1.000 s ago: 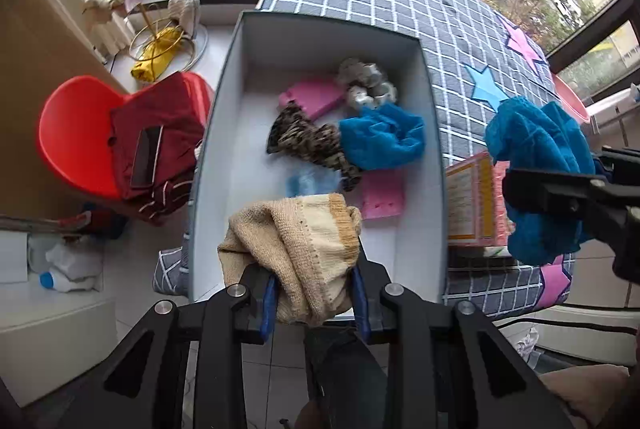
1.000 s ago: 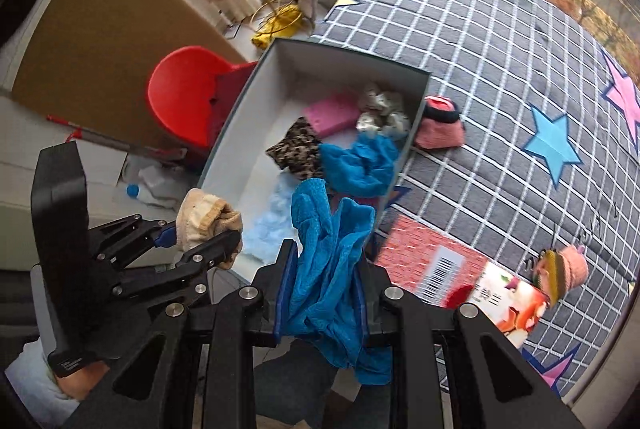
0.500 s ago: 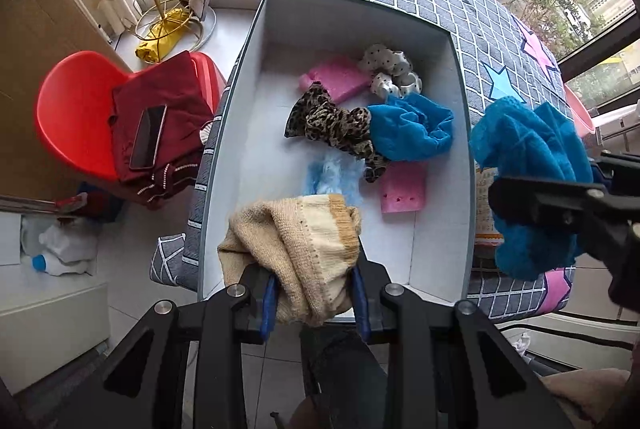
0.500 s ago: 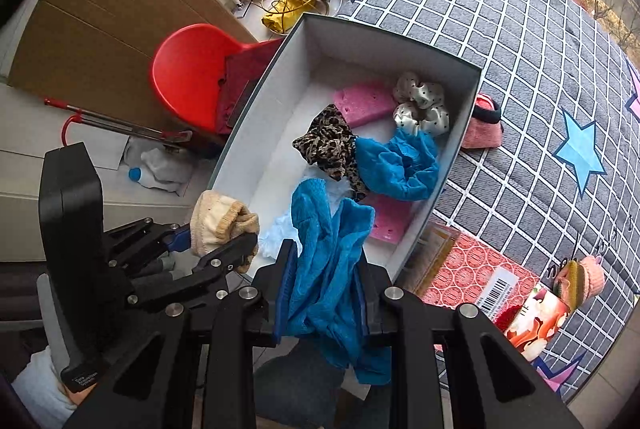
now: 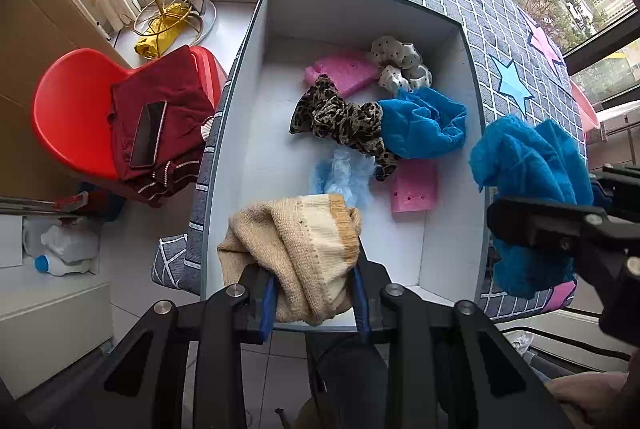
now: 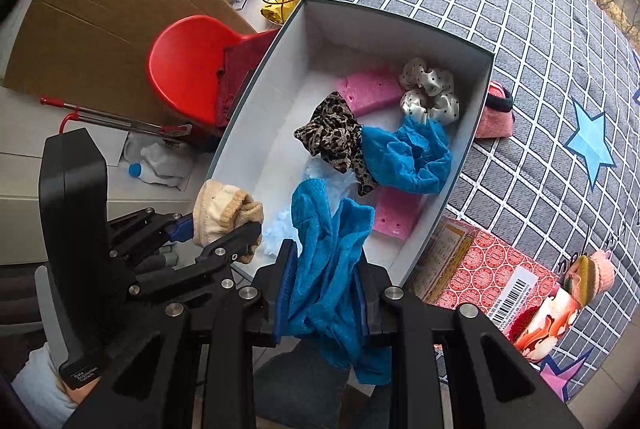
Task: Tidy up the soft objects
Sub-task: 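Carry the beige sock and blue scrunchie over the white box with both tools, then open both tools to drop the beige sock and blue scrunchie into the box, then reach the left tool to the pink sock while the right tool reaches the pink knit hat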
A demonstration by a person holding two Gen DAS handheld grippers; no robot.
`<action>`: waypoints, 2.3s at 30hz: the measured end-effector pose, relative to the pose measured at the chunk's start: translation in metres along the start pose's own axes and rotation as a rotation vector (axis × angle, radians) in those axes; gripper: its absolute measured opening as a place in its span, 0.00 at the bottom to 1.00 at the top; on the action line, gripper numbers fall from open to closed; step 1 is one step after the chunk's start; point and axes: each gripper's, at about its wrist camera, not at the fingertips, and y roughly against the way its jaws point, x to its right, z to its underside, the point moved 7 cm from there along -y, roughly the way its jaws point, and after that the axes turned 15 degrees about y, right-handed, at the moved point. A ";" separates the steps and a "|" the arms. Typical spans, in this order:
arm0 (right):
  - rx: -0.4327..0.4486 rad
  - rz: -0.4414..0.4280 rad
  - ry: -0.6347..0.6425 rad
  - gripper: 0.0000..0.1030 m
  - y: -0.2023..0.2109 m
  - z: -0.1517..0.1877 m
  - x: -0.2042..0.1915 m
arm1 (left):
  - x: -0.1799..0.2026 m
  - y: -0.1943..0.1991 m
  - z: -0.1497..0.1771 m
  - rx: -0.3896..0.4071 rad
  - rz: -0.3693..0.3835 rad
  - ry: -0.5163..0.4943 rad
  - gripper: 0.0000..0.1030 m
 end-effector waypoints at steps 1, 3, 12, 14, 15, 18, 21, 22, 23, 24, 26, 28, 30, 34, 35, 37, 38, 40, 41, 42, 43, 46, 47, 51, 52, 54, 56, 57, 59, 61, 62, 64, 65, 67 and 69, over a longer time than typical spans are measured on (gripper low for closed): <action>-0.002 -0.001 -0.001 0.26 -0.001 0.000 0.000 | 0.000 0.000 0.000 -0.001 -0.001 -0.001 0.32; -0.004 -0.003 -0.002 0.26 -0.002 0.000 0.000 | 0.000 -0.001 0.000 -0.004 -0.001 -0.003 0.32; -0.020 -0.014 -0.004 0.26 -0.010 0.000 0.000 | 0.000 -0.005 0.000 -0.013 0.000 -0.004 0.32; -0.021 -0.017 -0.005 0.26 -0.012 -0.001 0.000 | 0.000 -0.005 -0.001 -0.015 -0.001 -0.006 0.32; -0.022 -0.018 -0.005 0.26 -0.013 -0.001 0.000 | 0.000 -0.005 -0.001 -0.016 -0.003 -0.007 0.32; -0.025 -0.022 -0.006 0.26 -0.016 -0.001 0.000 | 0.000 -0.006 -0.001 -0.019 -0.005 -0.010 0.32; -0.027 -0.025 -0.010 0.26 -0.019 -0.001 0.000 | 0.000 -0.007 -0.002 -0.023 -0.009 -0.015 0.32; -0.028 -0.027 -0.012 0.26 -0.019 -0.001 0.000 | 0.000 -0.007 -0.002 -0.024 -0.009 -0.016 0.32; -0.029 -0.028 -0.012 0.26 -0.020 -0.001 0.000 | 0.000 -0.008 -0.002 -0.026 -0.009 -0.017 0.33; -0.030 -0.028 -0.013 0.26 -0.021 -0.001 0.000 | 0.000 -0.008 -0.002 -0.027 -0.009 -0.017 0.33; -0.030 -0.031 -0.015 0.26 -0.022 -0.001 0.000 | 0.002 -0.007 -0.001 -0.029 -0.003 -0.020 0.34; -0.031 -0.035 -0.017 0.26 -0.023 -0.001 0.000 | 0.003 -0.006 -0.001 -0.026 0.003 -0.026 0.36; -0.031 -0.041 -0.015 0.26 -0.025 -0.002 0.000 | 0.005 -0.005 -0.001 -0.029 0.014 -0.037 0.46; -0.030 -0.042 -0.011 0.62 -0.024 -0.003 -0.001 | 0.009 -0.007 0.002 -0.045 0.022 -0.065 0.80; -0.035 -0.026 -0.011 0.70 -0.024 -0.002 0.000 | 0.009 -0.011 0.003 -0.056 0.031 -0.064 0.80; -0.028 -0.022 -0.016 0.75 -0.022 -0.002 0.003 | 0.006 -0.020 0.002 -0.055 0.017 -0.066 0.82; -0.022 -0.028 -0.024 0.83 -0.020 -0.002 0.005 | 0.003 -0.025 0.002 -0.051 0.000 -0.061 0.85; -0.003 -0.034 -0.048 0.95 -0.016 -0.003 0.009 | -0.002 -0.031 -0.002 -0.040 -0.013 -0.036 0.99; 0.013 -0.039 -0.059 0.98 -0.012 -0.004 0.010 | -0.004 -0.033 -0.004 -0.029 -0.009 -0.025 1.00; 0.025 -0.042 -0.065 0.98 -0.009 -0.005 0.012 | -0.004 -0.034 -0.005 -0.017 -0.001 -0.016 1.00; 0.040 -0.041 -0.074 0.98 -0.005 -0.006 0.014 | -0.004 -0.035 -0.009 -0.002 0.007 -0.009 1.00; 0.070 -0.032 -0.098 0.98 0.007 -0.009 0.022 | -0.001 -0.038 -0.015 0.031 0.023 -0.002 1.00; 0.077 -0.028 -0.106 0.98 0.011 -0.009 0.025 | -0.001 -0.040 -0.016 0.032 0.028 -0.001 1.00; 0.099 -0.009 -0.146 0.98 0.021 -0.006 0.038 | 0.007 -0.049 -0.019 0.025 0.059 0.003 1.00; 0.105 -0.006 -0.155 0.98 0.024 -0.004 0.042 | 0.011 -0.051 -0.019 0.024 0.066 -0.001 1.00; 0.118 0.002 -0.173 0.98 0.029 -0.001 0.049 | 0.019 -0.053 -0.020 0.025 0.073 -0.016 1.00; 0.133 0.009 -0.195 0.98 0.035 0.003 0.058 | 0.030 -0.054 -0.021 0.012 0.080 -0.038 1.00; 0.140 0.011 -0.208 0.98 0.038 0.005 0.063 | 0.034 -0.055 -0.023 0.000 0.085 -0.051 1.00; 0.153 0.019 -0.240 0.98 0.046 0.011 0.075 | 0.046 -0.056 -0.024 -0.014 0.102 -0.080 1.00; 0.172 0.027 -0.279 0.98 0.055 0.018 0.089 | 0.059 -0.051 -0.024 -0.021 0.114 -0.103 1.00; 0.183 0.033 -0.302 0.98 0.060 0.024 0.099 | 0.067 -0.051 -0.025 -0.027 0.121 -0.117 1.00; 0.199 0.040 -0.344 0.98 0.068 0.035 0.113 | 0.084 -0.049 -0.030 -0.045 0.133 -0.143 1.00; 0.205 0.043 -0.367 0.98 0.071 0.041 0.122 | 0.093 -0.049 -0.030 -0.050 0.134 -0.154 1.00; 0.216 0.051 -0.426 0.98 0.076 0.057 0.142 | 0.114 -0.046 -0.032 -0.060 0.133 -0.179 1.00; 0.220 0.057 -0.483 0.98 0.078 0.074 0.162 | 0.137 -0.037 -0.038 -0.060 0.126 -0.206 1.00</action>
